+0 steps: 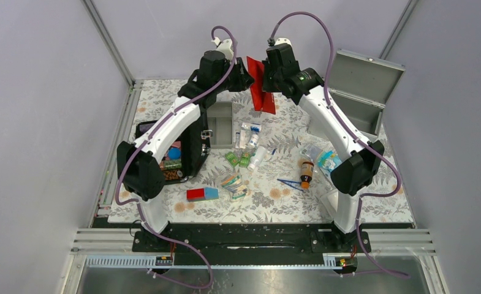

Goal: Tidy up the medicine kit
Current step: Pick up the medicine pouch from the center of the board.

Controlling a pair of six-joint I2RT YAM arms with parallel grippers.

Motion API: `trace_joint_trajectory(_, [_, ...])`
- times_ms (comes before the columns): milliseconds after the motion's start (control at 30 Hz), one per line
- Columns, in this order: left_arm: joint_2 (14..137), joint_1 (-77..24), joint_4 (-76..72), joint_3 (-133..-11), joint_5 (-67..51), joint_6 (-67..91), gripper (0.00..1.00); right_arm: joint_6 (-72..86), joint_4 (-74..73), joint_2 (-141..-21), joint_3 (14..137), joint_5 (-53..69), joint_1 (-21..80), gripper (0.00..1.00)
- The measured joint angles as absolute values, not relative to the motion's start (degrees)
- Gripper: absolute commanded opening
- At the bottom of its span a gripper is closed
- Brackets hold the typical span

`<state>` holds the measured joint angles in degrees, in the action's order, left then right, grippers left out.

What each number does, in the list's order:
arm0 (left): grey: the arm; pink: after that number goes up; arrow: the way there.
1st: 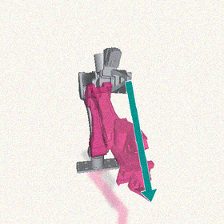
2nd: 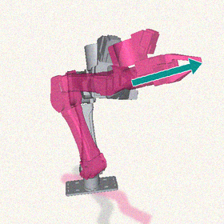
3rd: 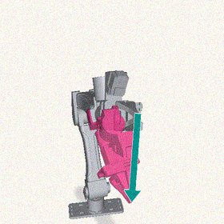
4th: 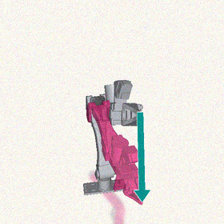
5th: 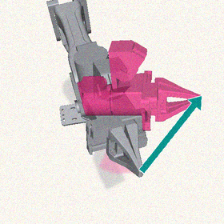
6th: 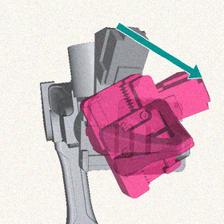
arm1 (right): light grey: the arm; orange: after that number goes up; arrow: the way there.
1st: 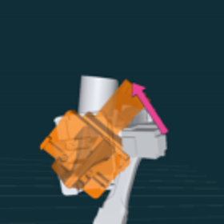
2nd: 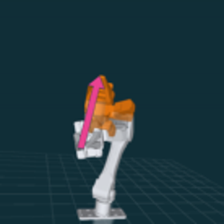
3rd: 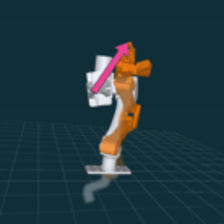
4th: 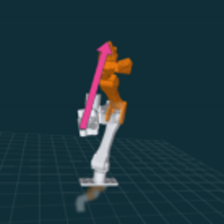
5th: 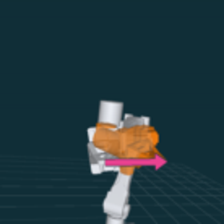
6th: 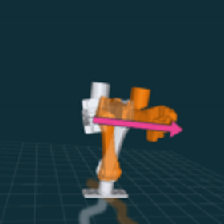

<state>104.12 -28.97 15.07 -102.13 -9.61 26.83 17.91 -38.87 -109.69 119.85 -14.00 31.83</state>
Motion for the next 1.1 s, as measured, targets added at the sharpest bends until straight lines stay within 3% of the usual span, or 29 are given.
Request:
trace_joint_trajectory(100, [104.09,-28.95,15.07,-102.13,-9.15,26.65,0.01,17.93,-38.83,-109.69,119.85,-14.0,31.83,0.0])
trace_joint_trajectory(333, [104.09,-28.91,15.42,-102.1,-7.44,25.54,0.0,17.91,-38.68,-109.71,119.85,-14.06,31.83,0.0])
trace_joint_trajectory(367, [104.09,-28.88,15.44,-102.1,-7.2,25.45,0.08,17.91,-38.68,-109.71,119.83,-14.06,31.83,0.0])
trace_joint_trajectory(433, [104.09,-28.82,15.44,-102.06,-7.25,25.28,0.4,17.91,-38.65,-109.71,119.83,-13.98,31.83,0.0])
trace_joint_trajectory(467, [104.09,-28.8,15.33,-102.0,-7.44,24.99,0.48,17.91,-38.63,-109.71,119.83,-13.82,31.83,0.0])
trace_joint_trajectory(533, [104.09,-28.77,15.33,-101.82,-8.34,25.34,0.5,17.89,-38.35,-109.71,119.81,-12.62,31.83,0.0])
trace_joint_trajectory(867, [104.44,-28.73,14.79,-101.62,-11.62,25.98,0.15,17.89,-37.76,-109.71,119.81,-9.37,31.88,0.0])
trace_joint_trajectory(933, [104.55,-28.73,14.79,-101.62,-11.68,25.91,0.0,17.89,-37.76,-109.71,119.81,-9.37,31.9,0.0])
trace_joint_trajectory(1100, [104.71,-28.69,14.96,-101.62,-11.33,25.67,0.0,17.32,-37.67,-109.71,119.7,-9.63,31.88,0.02])
